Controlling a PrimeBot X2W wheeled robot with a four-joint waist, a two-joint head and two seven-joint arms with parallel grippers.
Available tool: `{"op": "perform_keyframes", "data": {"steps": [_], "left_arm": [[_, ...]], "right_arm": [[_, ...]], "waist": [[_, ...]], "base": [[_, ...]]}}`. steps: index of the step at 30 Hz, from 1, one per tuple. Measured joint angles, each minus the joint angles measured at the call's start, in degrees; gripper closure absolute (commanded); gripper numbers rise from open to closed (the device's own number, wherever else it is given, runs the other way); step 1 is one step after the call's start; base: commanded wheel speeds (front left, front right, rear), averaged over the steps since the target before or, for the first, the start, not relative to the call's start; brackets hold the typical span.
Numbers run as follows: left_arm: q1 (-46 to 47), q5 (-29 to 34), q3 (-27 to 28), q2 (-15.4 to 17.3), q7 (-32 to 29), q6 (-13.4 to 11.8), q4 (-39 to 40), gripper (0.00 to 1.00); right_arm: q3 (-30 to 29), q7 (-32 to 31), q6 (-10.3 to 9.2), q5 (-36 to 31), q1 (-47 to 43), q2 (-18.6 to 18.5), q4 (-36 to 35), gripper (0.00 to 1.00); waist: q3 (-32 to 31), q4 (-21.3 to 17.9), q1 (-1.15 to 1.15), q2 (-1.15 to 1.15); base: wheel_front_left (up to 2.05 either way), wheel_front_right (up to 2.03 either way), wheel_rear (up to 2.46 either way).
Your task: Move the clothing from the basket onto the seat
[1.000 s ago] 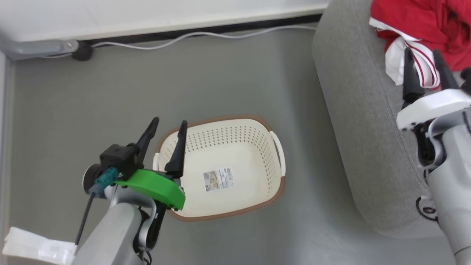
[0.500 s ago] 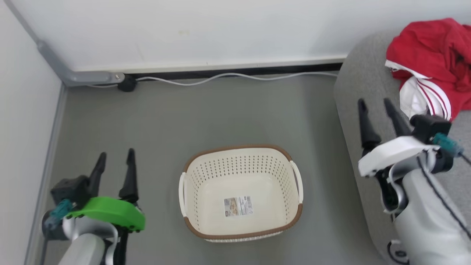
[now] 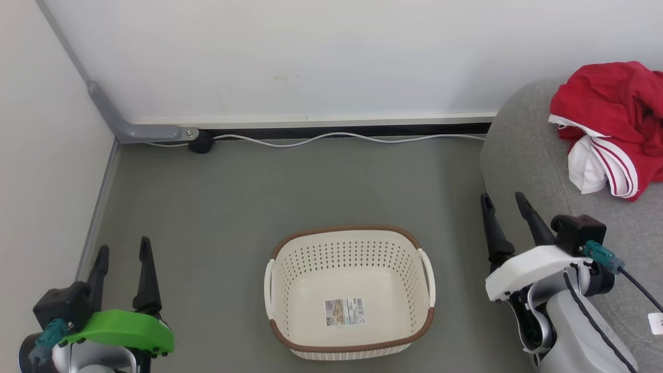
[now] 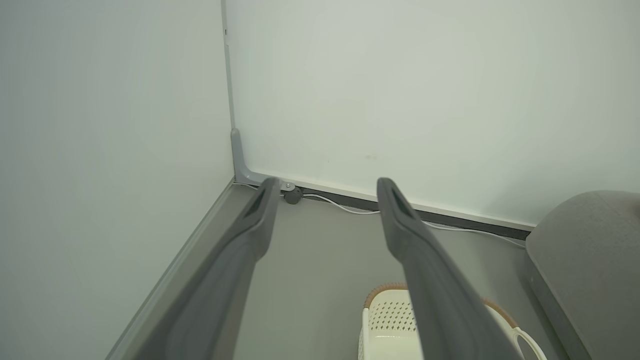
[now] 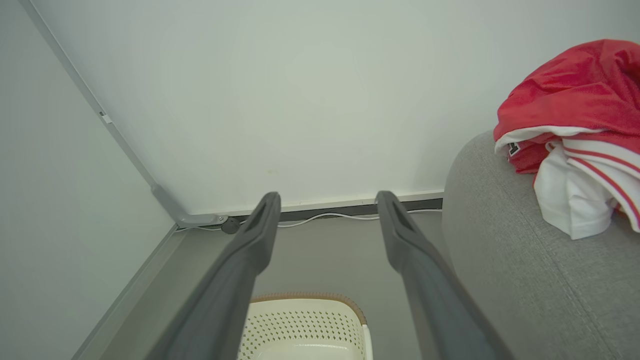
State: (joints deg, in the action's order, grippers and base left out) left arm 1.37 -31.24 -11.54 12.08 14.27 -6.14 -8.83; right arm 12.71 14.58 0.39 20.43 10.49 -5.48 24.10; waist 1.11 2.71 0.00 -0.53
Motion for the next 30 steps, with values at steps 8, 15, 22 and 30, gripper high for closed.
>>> {"op": "perform_keyframes", "data": {"steps": [8, 15, 22, 30], "left_arm": [[-3.44, 1.24, 2.61, -0.01, 0.0, -0.33, 1.7, 0.0], [-5.44, 1.65, 3.54, -0.49, 0.0, -0.45, 2.36, 0.0], [-6.47, 3.45, 3.66, -0.81, 0.0, -0.45, 3.04, 0.0], [-6.73, 4.11, 3.67, -1.14, 0.0, -0.44, 3.61, 0.0]], "right_arm": [[-0.37, 0.0, -1.1, 0.0, -4.39, 0.07, -2.12, 0.0], [-0.26, 0.0, -1.56, 0.02, -6.84, 0.23, -3.07, 0.0], [0.14, 0.0, -1.58, 0.01, -7.53, 0.31, -4.67, 0.0], [0.56, 0.0, -1.58, 0.01, -8.33, 0.42, -5.86, 0.0]], "waist": [[-0.53, 0.09, 0.0, 0.0], [-0.86, -0.09, 0.0, 0.0], [-0.95, -0.37, 0.0, 0.0], [-0.98, -0.42, 0.0, 0.0]], "base": [[0.0, 0.0, 0.0], [0.0, 0.0, 0.0], [0.0, 0.0, 0.0], [0.0, 0.0, 0.0]]}}
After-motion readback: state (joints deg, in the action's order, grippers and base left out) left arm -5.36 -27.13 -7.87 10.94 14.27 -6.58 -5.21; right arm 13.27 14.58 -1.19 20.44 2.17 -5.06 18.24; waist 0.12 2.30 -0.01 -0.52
